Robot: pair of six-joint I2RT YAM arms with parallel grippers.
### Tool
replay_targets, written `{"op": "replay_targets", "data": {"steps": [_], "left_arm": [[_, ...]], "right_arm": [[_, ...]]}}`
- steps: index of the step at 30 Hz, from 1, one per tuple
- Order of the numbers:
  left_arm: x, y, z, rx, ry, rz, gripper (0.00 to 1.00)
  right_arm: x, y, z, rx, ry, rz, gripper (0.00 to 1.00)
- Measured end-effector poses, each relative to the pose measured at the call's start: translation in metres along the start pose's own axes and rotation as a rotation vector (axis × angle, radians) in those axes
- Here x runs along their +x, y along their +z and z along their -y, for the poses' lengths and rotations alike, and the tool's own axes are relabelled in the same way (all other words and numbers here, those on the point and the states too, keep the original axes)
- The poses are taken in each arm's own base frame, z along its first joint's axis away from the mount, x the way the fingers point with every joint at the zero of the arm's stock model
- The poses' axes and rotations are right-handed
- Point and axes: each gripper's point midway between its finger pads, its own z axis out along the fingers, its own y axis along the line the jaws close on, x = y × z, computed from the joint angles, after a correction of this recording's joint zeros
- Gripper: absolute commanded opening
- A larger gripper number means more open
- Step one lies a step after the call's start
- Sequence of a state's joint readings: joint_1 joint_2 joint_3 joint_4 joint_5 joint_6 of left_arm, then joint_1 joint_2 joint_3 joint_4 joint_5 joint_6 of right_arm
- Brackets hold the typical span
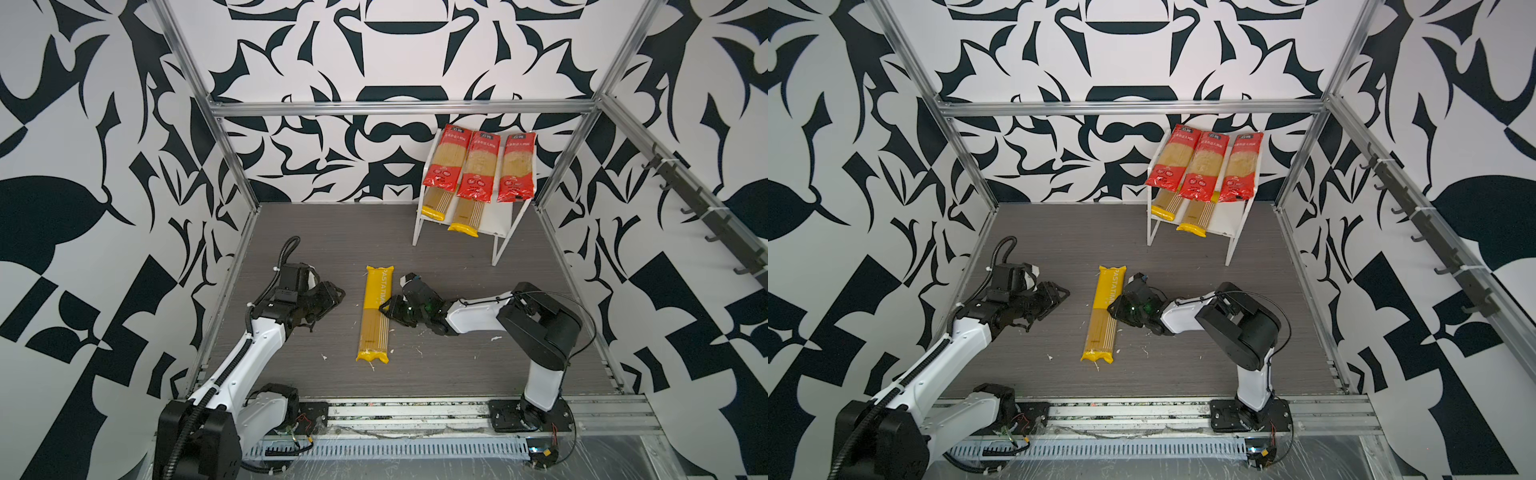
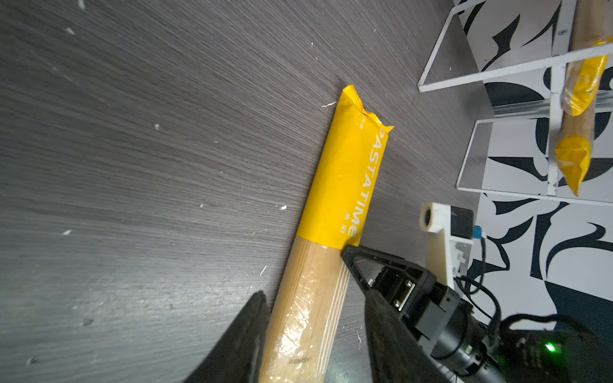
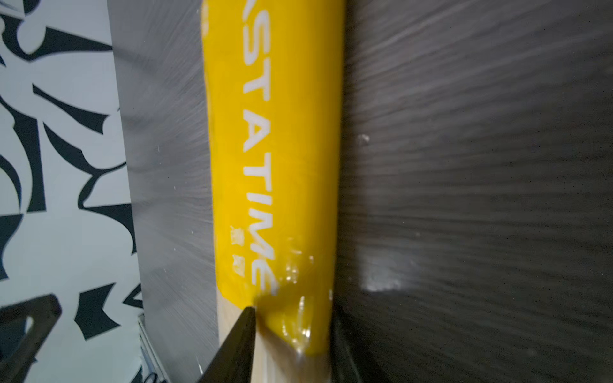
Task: Place and organize the pasta boxes and bags onto the shelf
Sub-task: 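Grasp the last yellow PASTATIME bag with the right gripper while the left approaches, then lift the bag upright with the right gripper while the left grips its top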
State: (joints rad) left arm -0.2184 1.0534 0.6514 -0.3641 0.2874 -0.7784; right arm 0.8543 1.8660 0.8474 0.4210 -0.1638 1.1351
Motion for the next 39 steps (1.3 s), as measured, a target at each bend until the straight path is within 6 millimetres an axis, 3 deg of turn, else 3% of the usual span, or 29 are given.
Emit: {"op": "replay_targets", "data": {"steps": [3,6,12,15,22,27,31,35,39], "left_arm": [[-0.001,0.001,0.004,0.022,-0.005,0.003,0.53],[0.005,0.005,0.005,0.060,-0.016,-0.019,0.57],[0.018,0.007,0.004,0.149,-0.075,-0.066,0.73],[0.017,0.001,0.014,0.227,-0.082,-0.053,0.78],[0.028,0.003,0.049,0.395,-0.055,-0.070,0.84],[0.042,0.019,0.078,0.467,-0.005,-0.130,0.84],[0.044,0.032,0.105,0.515,0.012,-0.166,0.84],[0.040,0.037,0.149,0.623,0.048,-0.175,0.84],[0.038,0.039,0.174,0.709,0.063,-0.184,0.70]], "right_arm": [[-0.001,0.002,-0.005,-0.032,-0.005,0.006,0.10],[-0.002,0.000,-0.018,-0.103,-0.038,0.010,0.00],[0.004,-0.014,-0.023,-0.190,-0.089,0.007,0.00],[0.006,-0.029,-0.022,-0.229,-0.097,-0.003,0.00],[-0.007,-0.071,-0.024,-0.309,-0.085,0.000,0.00],[-0.030,-0.117,-0.056,-0.412,-0.121,0.062,0.00],[-0.035,-0.149,-0.080,-0.497,-0.161,0.091,0.00],[-0.030,-0.163,-0.091,-0.540,-0.175,0.069,0.00],[-0.026,-0.168,-0.093,-0.549,-0.157,0.042,0.00]]}}
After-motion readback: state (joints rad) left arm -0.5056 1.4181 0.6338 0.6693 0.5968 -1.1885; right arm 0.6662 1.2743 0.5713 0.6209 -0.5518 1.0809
